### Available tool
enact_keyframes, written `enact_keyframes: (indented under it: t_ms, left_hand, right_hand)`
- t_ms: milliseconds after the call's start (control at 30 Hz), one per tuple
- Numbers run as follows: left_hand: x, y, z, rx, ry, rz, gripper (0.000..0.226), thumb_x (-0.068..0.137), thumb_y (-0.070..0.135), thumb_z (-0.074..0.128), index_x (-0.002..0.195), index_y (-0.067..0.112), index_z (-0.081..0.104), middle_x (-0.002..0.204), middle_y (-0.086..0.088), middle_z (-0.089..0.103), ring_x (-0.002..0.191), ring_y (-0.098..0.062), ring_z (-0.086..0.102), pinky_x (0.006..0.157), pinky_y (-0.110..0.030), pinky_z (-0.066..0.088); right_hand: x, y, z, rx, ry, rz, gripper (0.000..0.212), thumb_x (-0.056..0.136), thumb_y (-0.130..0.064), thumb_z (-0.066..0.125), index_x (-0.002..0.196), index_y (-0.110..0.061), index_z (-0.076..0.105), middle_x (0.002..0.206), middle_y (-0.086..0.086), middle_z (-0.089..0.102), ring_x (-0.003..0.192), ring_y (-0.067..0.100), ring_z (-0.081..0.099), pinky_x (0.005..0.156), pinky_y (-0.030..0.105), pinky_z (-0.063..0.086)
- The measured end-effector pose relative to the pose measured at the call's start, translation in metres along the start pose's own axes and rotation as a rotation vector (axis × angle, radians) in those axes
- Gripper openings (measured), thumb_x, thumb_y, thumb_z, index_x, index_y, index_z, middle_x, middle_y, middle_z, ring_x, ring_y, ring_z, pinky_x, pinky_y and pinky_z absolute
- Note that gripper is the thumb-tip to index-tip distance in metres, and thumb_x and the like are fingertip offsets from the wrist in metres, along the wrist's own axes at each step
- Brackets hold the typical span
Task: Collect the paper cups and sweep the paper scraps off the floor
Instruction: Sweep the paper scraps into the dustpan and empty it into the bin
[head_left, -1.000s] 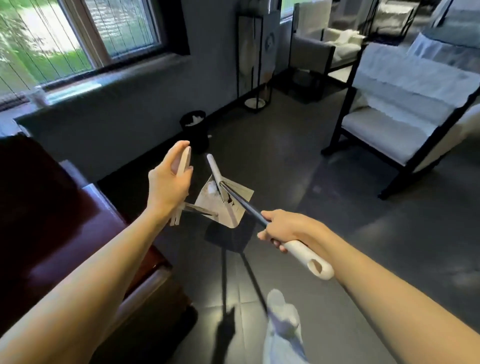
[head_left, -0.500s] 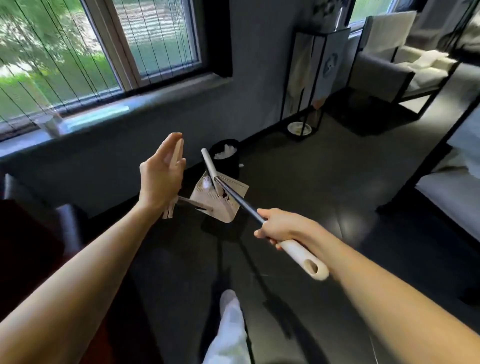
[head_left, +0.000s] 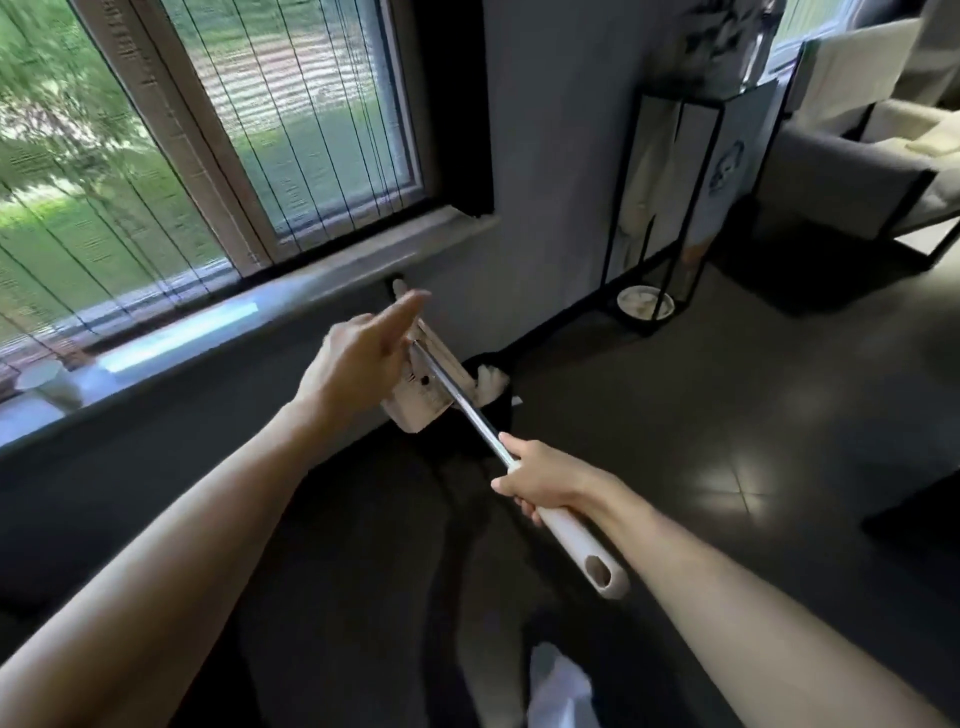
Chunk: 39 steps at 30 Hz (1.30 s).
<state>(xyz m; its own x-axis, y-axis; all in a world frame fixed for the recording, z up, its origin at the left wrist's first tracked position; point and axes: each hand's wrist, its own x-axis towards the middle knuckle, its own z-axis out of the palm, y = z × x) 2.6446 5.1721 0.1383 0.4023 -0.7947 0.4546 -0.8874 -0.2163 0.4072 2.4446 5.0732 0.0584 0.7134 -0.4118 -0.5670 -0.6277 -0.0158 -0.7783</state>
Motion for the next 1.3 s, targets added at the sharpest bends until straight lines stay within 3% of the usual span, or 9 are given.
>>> enact_keyframes:
  t_ms: [133, 333, 433, 533, 700, 767, 967, 1167, 1300]
  left_hand:
    - [0.027, 0.002, 0.059, 0.122, -0.273, 0.102, 0.052, 0.088, 0.012, 0.057, 0.139, 0.022, 0.050, 0.089, -0.013, 0.061, 0.073, -0.040, 0.061, 0.065, -0.046, 0.055]
    - [0.044, -0.013, 0.096, 0.016, -0.560, 0.142, 0.045, 0.096, 0.055, 0.036, 0.140, 0.053, 0.027, 0.106, -0.003, 0.063, 0.094, -0.028, 0.064, 0.079, -0.040, 0.053]
    - [0.052, -0.010, 0.100, -0.144, -0.683, -0.046, 0.053, 0.091, 0.065, 0.034, 0.134, 0.071, 0.003, 0.113, 0.033, 0.061, 0.106, -0.001, 0.058, 0.089, -0.024, 0.046]
    - [0.057, -0.011, 0.103, -0.245, -0.778, -0.217, 0.080, 0.082, 0.073, 0.046, 0.137, 0.065, -0.012, 0.087, 0.053, 0.052, 0.073, 0.015, 0.058, 0.082, -0.020, 0.043]
    - [0.049, -0.012, 0.111, -0.122, -0.973, -0.190, 0.093, 0.073, 0.085, 0.037, 0.149, 0.042, 0.005, 0.129, 0.035, 0.051, 0.099, 0.001, 0.058, 0.072, -0.019, 0.052]
    - [0.041, -0.010, 0.115, -0.004, -0.998, -0.161, 0.102, 0.070, 0.089, 0.032, 0.152, 0.033, 0.009, 0.133, 0.022, 0.054, 0.111, -0.009, 0.057, 0.086, -0.028, 0.052]
    - [0.018, -0.003, 0.129, 0.226, -0.960, 0.006, 0.073, 0.080, 0.081, 0.030, 0.116, 0.024, 0.060, 0.083, 0.007, 0.059, 0.090, -0.021, 0.062, 0.069, -0.033, 0.047]
    - [0.001, 0.010, 0.149, 0.459, -0.880, 0.180, 0.069, 0.083, 0.077, 0.030, 0.099, 0.019, 0.063, 0.062, 0.010, 0.038, 0.079, -0.023, 0.064, 0.058, -0.030, 0.037]
    - [-0.003, 0.016, 0.162, 0.582, -0.830, 0.260, 0.076, 0.078, 0.082, 0.021, 0.107, 0.022, 0.060, 0.074, 0.004, 0.056, 0.080, -0.023, 0.066, 0.054, -0.030, 0.033]
  right_hand:
    - [0.049, 0.000, -0.043, 0.175, 0.011, 0.075, 0.076, 0.093, -0.014, 0.057, 0.153, -0.032, 0.013, 0.055, 0.000, 0.051, 0.041, 0.006, 0.048, 0.041, 0.021, 0.043]
    - [0.070, -0.004, -0.093, 0.472, 0.059, 0.140, 0.071, 0.097, -0.003, 0.050, 0.153, -0.026, 0.013, 0.047, -0.001, 0.037, 0.031, 0.003, 0.035, 0.031, 0.013, 0.030]
    - [0.059, -0.006, -0.116, 0.530, 0.055, 0.163, 0.071, 0.098, -0.004, 0.049, 0.153, -0.026, 0.011, 0.062, 0.002, 0.035, 0.033, 0.002, 0.033, 0.030, 0.012, 0.029]
    - [0.046, 0.003, -0.127, 0.563, 0.069, 0.185, 0.068, 0.098, -0.006, 0.049, 0.153, -0.027, 0.014, 0.066, 0.004, 0.036, 0.034, 0.002, 0.034, 0.030, 0.013, 0.029]
    - [0.020, 0.022, -0.125, 0.633, 0.090, 0.202, 0.067, 0.098, -0.007, 0.050, 0.152, -0.027, 0.016, 0.068, 0.005, 0.037, 0.034, 0.002, 0.034, 0.030, 0.013, 0.030]
    - [0.013, 0.027, -0.123, 0.672, 0.099, 0.199, 0.067, 0.097, -0.006, 0.049, 0.152, -0.026, 0.016, 0.066, 0.004, 0.037, 0.033, 0.002, 0.034, 0.030, 0.012, 0.030]
    - [0.000, 0.028, -0.115, 0.753, 0.131, 0.182, 0.067, 0.098, -0.005, 0.047, 0.153, -0.025, 0.015, 0.066, 0.004, 0.035, 0.032, 0.002, 0.034, 0.030, 0.012, 0.030]
    - [-0.004, 0.030, -0.120, 0.749, 0.126, 0.171, 0.068, 0.098, -0.003, 0.047, 0.153, -0.025, 0.014, 0.067, 0.004, 0.034, 0.032, 0.001, 0.033, 0.030, 0.011, 0.029]
    - [0.000, 0.037, -0.125, 0.719, 0.089, 0.178, 0.068, 0.098, -0.003, 0.047, 0.153, -0.026, 0.014, 0.066, 0.004, 0.035, 0.032, 0.002, 0.034, 0.031, 0.012, 0.030]
